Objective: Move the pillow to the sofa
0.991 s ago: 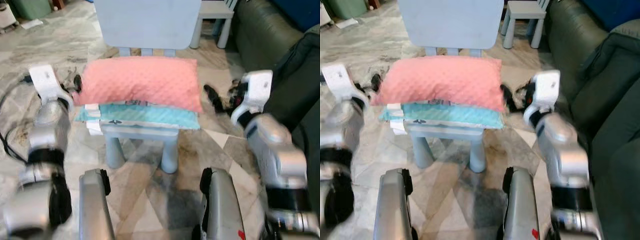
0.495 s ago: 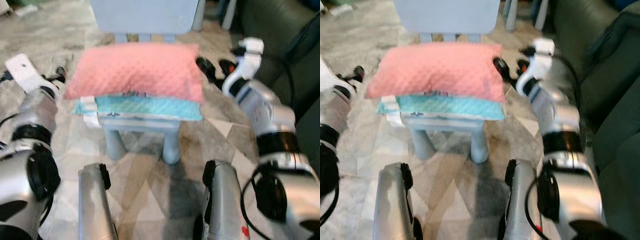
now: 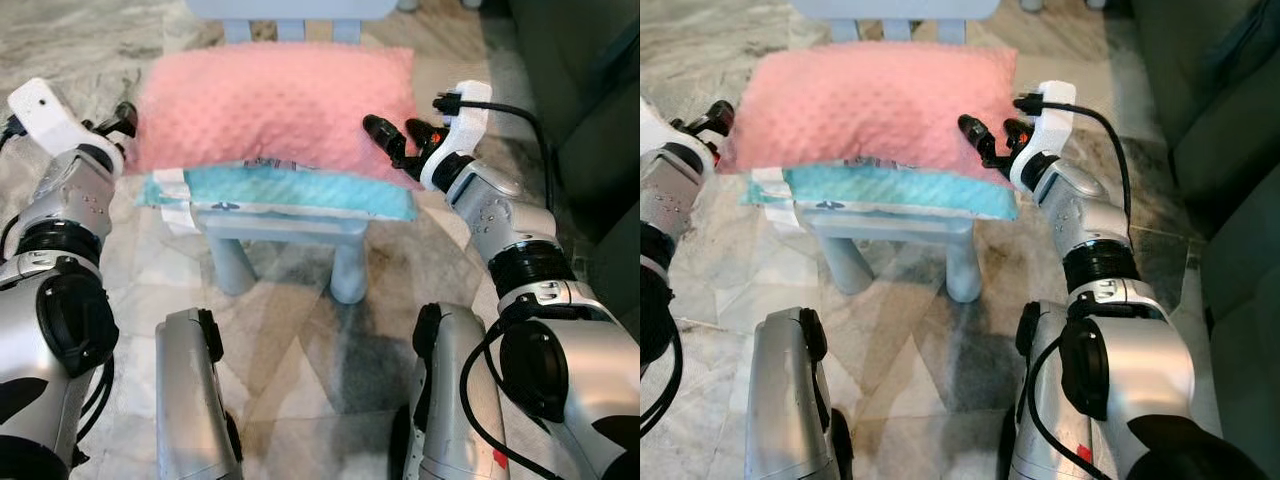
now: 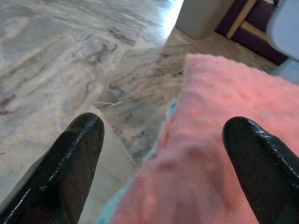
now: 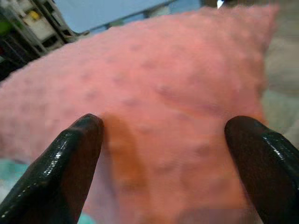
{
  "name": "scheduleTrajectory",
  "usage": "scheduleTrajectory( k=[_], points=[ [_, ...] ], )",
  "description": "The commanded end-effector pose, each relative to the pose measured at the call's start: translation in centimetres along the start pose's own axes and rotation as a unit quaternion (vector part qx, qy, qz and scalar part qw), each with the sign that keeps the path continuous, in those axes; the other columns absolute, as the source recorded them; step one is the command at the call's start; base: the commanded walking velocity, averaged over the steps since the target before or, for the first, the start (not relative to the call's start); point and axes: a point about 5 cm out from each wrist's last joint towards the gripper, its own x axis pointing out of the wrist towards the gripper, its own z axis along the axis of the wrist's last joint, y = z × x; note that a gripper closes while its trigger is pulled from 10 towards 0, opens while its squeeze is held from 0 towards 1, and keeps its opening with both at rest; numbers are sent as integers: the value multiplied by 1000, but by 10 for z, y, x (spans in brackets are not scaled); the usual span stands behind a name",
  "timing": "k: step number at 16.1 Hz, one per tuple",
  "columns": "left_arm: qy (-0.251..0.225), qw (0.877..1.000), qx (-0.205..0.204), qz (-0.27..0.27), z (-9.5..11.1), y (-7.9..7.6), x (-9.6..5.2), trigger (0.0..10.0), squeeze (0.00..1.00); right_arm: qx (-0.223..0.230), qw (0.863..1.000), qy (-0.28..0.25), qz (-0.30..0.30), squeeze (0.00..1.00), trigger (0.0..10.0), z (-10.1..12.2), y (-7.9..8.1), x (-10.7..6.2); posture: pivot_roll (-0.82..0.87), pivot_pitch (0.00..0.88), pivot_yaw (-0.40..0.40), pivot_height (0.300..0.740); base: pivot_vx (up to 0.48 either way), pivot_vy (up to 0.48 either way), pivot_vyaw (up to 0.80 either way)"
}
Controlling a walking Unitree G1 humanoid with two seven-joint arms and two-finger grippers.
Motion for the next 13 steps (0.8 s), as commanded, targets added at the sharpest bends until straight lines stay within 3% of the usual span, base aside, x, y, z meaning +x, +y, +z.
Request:
scheduleTrajectory(
  k=[1,3,6,7,11,12,13],
  points=[
    [-7,1000,-6,-10,6,-4,1,10000,0,-22,1000,-19,5,0,10000,12,5,5,-40,293,30,387,0,0,0],
    [12,999,-14,-27,-3,-14,2,10000,0,-30,999,-27,-13,0,10000,12,1,3,-47,297,31,387,0,0,0],
    [53,996,-1,-65,-17,-29,2,10000,0,24,999,1,-30,0,10000,-7,-3,2,-49,296,34,387,0,0,0],
    [60,995,-7,-82,-20,-33,1,10000,0,78,996,40,-29,0,10000,-21,0,4,-48,295,35,387,0,0,0],
    [97,988,-5,-121,-32,-34,-1,10000,0,116,991,31,52,0,10000,-26,29,14,-40,295,34,387,0,0,0],
    [103,987,-11,-125,-34,-33,-2,10000,0,120,991,28,60,0,5451,-26,33,16,-39,295,34,387,0,0,0],
    [109,985,-13,-133,-36,-33,-3,10000,0,117,991,29,63,0,0,-27,34,16,-38,296,34,387,0,0,0]
  ],
)
